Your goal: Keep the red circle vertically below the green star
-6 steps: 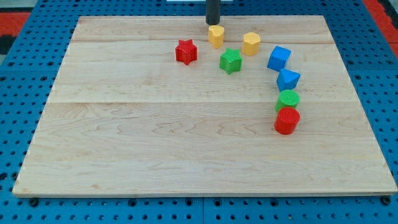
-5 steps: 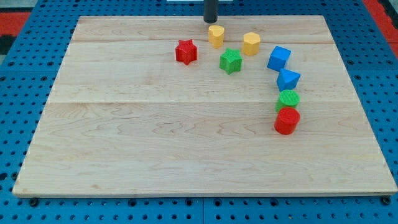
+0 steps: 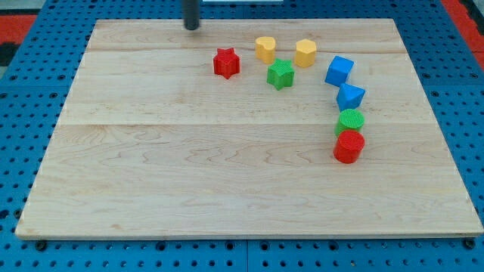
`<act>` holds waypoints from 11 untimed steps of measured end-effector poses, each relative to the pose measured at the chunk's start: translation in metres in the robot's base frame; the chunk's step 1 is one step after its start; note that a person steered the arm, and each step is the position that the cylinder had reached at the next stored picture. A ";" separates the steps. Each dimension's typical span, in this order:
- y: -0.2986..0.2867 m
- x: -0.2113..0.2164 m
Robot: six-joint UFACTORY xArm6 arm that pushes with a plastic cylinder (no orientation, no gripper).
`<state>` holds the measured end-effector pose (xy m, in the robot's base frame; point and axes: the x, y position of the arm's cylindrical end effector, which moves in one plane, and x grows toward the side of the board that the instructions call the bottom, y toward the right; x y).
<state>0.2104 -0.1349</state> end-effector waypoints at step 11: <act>0.258 0.244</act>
<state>0.4548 0.1226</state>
